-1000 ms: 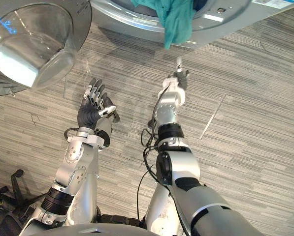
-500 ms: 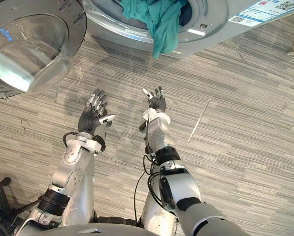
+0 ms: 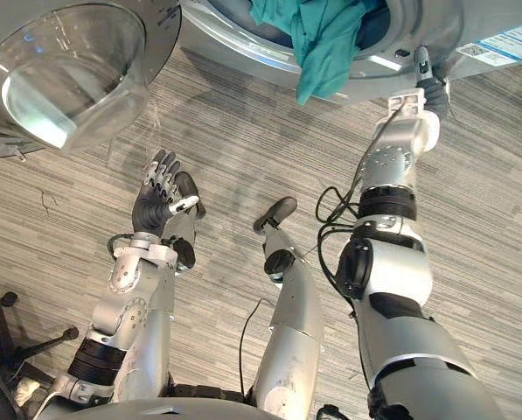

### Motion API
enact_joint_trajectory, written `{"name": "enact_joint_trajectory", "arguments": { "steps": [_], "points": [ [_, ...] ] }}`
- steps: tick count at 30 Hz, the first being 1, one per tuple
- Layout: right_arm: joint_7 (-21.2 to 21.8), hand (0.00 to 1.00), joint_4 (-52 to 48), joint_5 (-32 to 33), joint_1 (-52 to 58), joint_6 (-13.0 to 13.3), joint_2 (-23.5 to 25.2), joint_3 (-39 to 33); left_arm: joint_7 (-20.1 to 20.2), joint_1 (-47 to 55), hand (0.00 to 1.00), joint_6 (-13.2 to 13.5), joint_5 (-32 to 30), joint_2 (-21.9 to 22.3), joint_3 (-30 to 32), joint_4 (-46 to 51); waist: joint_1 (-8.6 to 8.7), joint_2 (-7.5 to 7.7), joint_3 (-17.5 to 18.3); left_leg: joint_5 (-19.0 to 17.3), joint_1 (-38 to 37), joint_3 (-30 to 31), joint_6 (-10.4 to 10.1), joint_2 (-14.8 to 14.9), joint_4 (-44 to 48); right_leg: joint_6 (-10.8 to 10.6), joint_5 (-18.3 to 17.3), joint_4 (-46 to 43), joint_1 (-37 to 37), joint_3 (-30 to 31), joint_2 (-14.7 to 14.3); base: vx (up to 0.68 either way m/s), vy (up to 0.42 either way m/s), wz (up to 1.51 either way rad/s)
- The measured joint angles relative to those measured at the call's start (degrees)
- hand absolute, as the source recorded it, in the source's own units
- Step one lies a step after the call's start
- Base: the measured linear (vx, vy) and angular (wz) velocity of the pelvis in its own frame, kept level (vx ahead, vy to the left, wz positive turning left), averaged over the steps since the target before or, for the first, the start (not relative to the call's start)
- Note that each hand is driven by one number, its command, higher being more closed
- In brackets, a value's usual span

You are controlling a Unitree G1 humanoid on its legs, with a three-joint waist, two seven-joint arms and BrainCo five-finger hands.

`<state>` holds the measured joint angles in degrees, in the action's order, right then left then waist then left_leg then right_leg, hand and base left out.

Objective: Pick up the laundry basket with both hands and put the clothes into the washing machine.

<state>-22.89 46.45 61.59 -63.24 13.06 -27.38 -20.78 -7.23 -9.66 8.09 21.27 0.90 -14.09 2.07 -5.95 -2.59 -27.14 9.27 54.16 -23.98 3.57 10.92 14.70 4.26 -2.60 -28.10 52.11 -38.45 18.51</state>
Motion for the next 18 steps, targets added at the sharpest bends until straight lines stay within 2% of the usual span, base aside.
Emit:
{"name": "enact_joint_trajectory", "arguments": {
  "steps": [4,7,11,14,16,18],
  "points": [
    [-0.01,0.0,1.84,3.33,-3.05,1.78,-0.43,4.68,0.02,0.39,0.0,0.28,1.21,0.16,0.15,1.98,0.39,-0.95,-0.28,0.21,0.51,-0.04,0.08,-0.03,-0.02,-0.15,0.11,0.01,0.67,0.2,0.08,-0.08,-0.011,-0.03],
    [-0.07,0.0,2.46,3.44,-5.11,2.86,-0.41,8.12,0.05,0.4,0.0,0.37,2.55,0.38,-0.14,1.78,0.75,-1.79,-0.69,0.36,0.82,-0.04,-0.12,0.11,-0.29,-0.13,0.19,-0.07,1.31,0.31,-0.05,-0.11,-0.026,-0.07],
    [-0.04,0.0,5.34,3.19,-7.85,3.54,0.2,13.83,0.06,0.39,0.0,0.37,3.44,0.34,-0.36,1.68,0.43,-2.01,-0.74,0.94,0.89,0.24,-0.93,0.6,-1.53,-0.11,0.18,0.12,2.01,0.37,-0.79,-0.1,-0.051,-0.13],
    [0.57,0.0,7.16,0.96,-9.07,3.37,2.27,16.18,0.1,0.39,0.0,0.38,3.43,0.19,-2.3,1.49,-0.1,-2.11,-0.68,1.34,0.78,0.82,-1.53,0.84,-2.94,0.15,-0.05,0.33,2.26,0.12,-1.58,-0.08,-0.079,0.0],
    [3.56,0.0,9.18,-1.24,-9.25,1.61,4.29,19.0,0.11,0.38,0.0,0.37,3.44,0.44,-2.58,1.1,-0.27,-2.24,-0.61,1.45,0.77,1.62,-2.7,0.71,-4.4,0.11,-0.12,0.73,2.34,-0.43,-1.98,-0.06,-0.071,0.1],
    [5.61,0.0,10.47,-2.54,-9.51,-0.44,6.9,23.0,0.08,0.36,0.0,0.36,3.44,0.25,-3.39,1.08,-1.22,-2.64,-0.37,1.35,0.77,1.92,-3.47,0.37,-5.47,0.31,-0.66,0.67,2.75,-0.7,-1.97,-0.04,-0.049,0.15]
  ]
}}
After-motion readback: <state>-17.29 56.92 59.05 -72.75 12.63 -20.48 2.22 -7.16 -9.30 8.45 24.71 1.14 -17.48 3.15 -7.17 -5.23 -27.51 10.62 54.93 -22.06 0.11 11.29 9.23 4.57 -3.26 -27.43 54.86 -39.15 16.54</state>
